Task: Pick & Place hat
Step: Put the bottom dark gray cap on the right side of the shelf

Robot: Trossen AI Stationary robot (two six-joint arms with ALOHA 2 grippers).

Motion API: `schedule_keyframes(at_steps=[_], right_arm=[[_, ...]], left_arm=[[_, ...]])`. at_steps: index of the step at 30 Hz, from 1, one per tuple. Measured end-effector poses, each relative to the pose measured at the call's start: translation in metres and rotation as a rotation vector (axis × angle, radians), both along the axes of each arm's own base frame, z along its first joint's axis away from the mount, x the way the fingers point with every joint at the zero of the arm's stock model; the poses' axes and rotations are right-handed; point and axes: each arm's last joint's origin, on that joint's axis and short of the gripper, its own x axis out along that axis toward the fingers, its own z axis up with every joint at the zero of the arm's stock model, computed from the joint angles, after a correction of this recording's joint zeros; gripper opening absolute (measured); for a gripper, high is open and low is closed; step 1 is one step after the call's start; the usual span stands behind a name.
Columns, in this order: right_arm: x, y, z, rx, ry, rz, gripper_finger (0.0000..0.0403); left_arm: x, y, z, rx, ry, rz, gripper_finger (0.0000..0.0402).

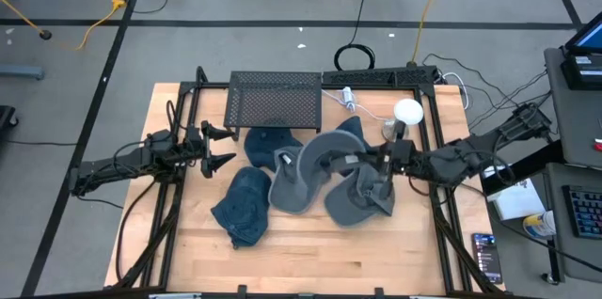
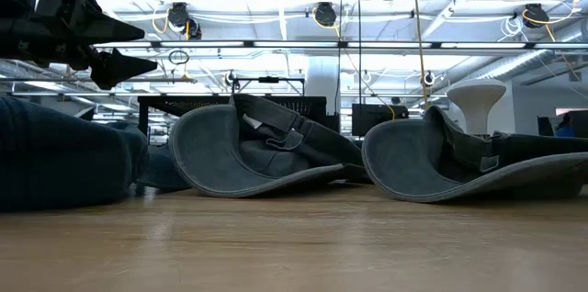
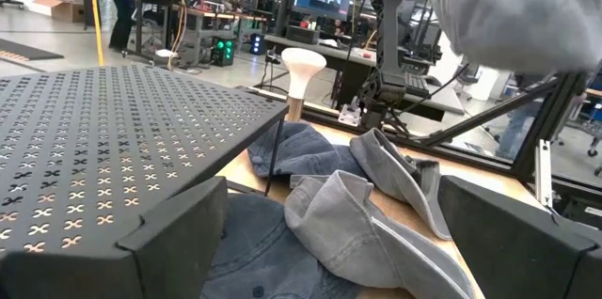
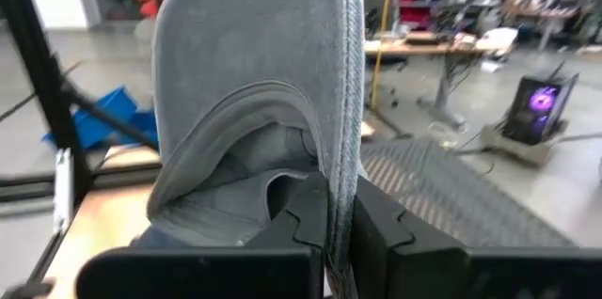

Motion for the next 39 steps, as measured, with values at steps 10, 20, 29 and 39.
schedule_keyframes(at_steps=[10, 20, 29, 39], right_arm=[[0.023, -0.016, 0.007, -0.026, -0.105, -0.105, 0.0013], [0.056, -0.030, 0.008, -0.063, -0.238, -0.162, 0.0012], [0.090, -0.052, 0.033, -0.071, -0.241, -0.151, 0.0012], [0.127, -0.079, 0.073, -0.095, -0.198, -0.143, 0.0012]], left_arm=[[0.000, 0.000, 0.000, 0.000, 0.000, 0.000, 0.0390], [0.000, 0.000, 0.003, -0.030, -0.034, -0.001, 0.0390], [-0.001, 0.001, 0.009, -0.171, -0.127, 0.026, 0.0390], [-0.003, 0.000, 0.022, -0.209, -0.270, -0.007, 0.0390]])
